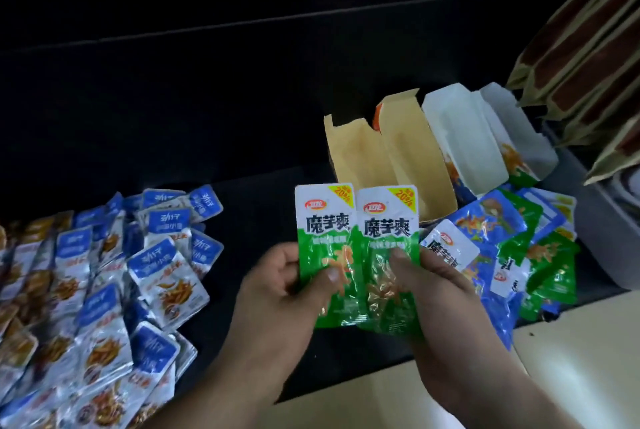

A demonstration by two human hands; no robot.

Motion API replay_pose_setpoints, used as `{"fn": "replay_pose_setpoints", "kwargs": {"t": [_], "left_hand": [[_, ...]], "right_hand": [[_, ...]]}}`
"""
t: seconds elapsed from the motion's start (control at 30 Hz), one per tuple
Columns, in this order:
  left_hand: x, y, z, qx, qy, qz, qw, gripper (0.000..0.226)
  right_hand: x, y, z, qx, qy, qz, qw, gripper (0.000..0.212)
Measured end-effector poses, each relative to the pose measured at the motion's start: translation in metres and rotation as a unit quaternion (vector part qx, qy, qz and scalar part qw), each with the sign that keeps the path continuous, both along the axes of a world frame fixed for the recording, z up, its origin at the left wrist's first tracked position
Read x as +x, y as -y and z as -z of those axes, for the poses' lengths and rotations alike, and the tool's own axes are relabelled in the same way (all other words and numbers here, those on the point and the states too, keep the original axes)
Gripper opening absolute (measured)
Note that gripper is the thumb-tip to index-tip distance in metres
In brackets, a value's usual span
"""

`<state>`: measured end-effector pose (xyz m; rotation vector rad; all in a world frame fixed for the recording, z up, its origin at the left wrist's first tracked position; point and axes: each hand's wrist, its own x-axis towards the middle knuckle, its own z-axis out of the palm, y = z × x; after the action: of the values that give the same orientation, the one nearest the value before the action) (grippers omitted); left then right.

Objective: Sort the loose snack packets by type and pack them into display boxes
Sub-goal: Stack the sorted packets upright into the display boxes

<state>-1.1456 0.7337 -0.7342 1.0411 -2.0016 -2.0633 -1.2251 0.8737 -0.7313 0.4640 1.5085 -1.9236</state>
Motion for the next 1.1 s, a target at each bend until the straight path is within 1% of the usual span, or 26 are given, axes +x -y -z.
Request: {"fn": "replay_pose_setpoints", "kwargs": {"t": [0.07, 0.1, 0.17, 0.2, 0.23, 0.27, 0.3, 0.37, 0.4, 0.5, 0.57, 0.63, 0.73, 0.8, 0.9, 0.97, 1.0, 1.03, 1.1], "left_hand": [[-0.001, 0.006, 0.003, 0.015, -0.001, -0.009, 1.000, 0.020], [-0.001, 0.007, 0.005, 0.019, -0.004, -0.007, 1.000, 0.020], [-0.001, 0.007, 0.007, 0.028, -0.011, -0.009, 1.000, 0.018], [-0.001, 0.006, 0.008, 0.028, -0.013, -0.008, 0.999, 0.018], [0.000, 0.005, 0.010, 0.028, -0.014, -0.005, 0.999, 0.017], [0.001, 0.004, 0.010, 0.033, -0.013, -0.001, 0.999, 0.018], [0.001, 0.002, 0.011, 0.042, -0.012, 0.004, 0.999, 0.019], [0.002, 0.000, 0.011, 0.056, -0.002, -0.003, 0.998, 0.022], [0.004, 0.001, 0.013, 0.051, 0.007, -0.019, 0.998, 0.022], [0.005, 0.018, 0.028, 0.009, 0.038, -0.094, 0.995, 0.022], [0.001, 0.035, 0.041, -0.014, 0.060, -0.130, 0.990, 0.023], [-0.012, 0.048, 0.054, -0.027, 0.074, -0.145, 0.986, 0.023], [-0.048, 0.057, 0.066, 0.000, 0.065, -0.148, 0.987, 0.024], [-0.073, 0.058, 0.070, 0.016, 0.061, -0.133, 0.989, 0.022], [-0.092, 0.057, 0.081, -0.046, 0.080, -0.084, 0.992, 0.019], [-0.096, 0.054, 0.089, -0.114, 0.094, -0.064, 0.987, 0.030], [-0.097, 0.052, 0.090, -0.140, 0.098, -0.052, 0.984, 0.037], [-0.099, 0.051, 0.089, -0.155, 0.098, -0.041, 0.982, 0.039], [-0.100, 0.050, 0.083, -0.157, 0.089, -0.025, 0.983, 0.029]], "right_hand": [[-0.001, 0.000, 0.010, 0.023, 0.034, 0.021, 0.999, 0.030], [-0.001, 0.001, 0.012, 0.019, 0.045, 0.027, 0.998, 0.036], [0.001, 0.003, 0.019, 0.019, 0.044, 0.020, 0.999, 0.044], [0.002, 0.005, 0.022, 0.018, 0.036, 0.013, 0.999, 0.044], [0.003, 0.007, 0.022, 0.014, 0.026, 0.002, 1.000, 0.039], [0.005, 0.009, 0.022, 0.015, 0.004, -0.022, 1.000, 0.028], [0.007, 0.011, 0.018, 0.028, -0.027, -0.052, 0.998, 0.021], [0.007, 0.017, 0.010, 0.083, -0.098, -0.109, 0.986, 0.026], [0.005, 0.018, 0.012, 0.115, -0.134, -0.130, 0.976, 0.025], [-0.006, 0.019, 0.019, 0.202, -0.204, -0.143, 0.947, 0.022], [-0.010, 0.018, 0.025, 0.236, -0.220, -0.158, 0.933, 0.014], [-0.011, 0.015, 0.028, 0.237, -0.233, -0.167, 0.928, 0.009], [-0.013, 0.007, 0.032, 0.247, -0.240, -0.171, 0.923, 0.012], [-0.016, 0.000, 0.035, 0.262, -0.233, -0.170, 0.921, 0.015], [-0.023, -0.014, 0.038, 0.275, -0.223, -0.137, 0.925, 0.016], [-0.028, -0.024, 0.038, 0.287, -0.212, -0.124, 0.926, 0.016], [-0.029, -0.029, 0.039, 0.290, -0.208, -0.117, 0.927, 0.015], [-0.030, -0.035, 0.039, 0.292, -0.209, -0.108, 0.927, 0.015], [-0.033, -0.046, 0.041, 0.304, -0.220, -0.094, 0.922, 0.012]]}}
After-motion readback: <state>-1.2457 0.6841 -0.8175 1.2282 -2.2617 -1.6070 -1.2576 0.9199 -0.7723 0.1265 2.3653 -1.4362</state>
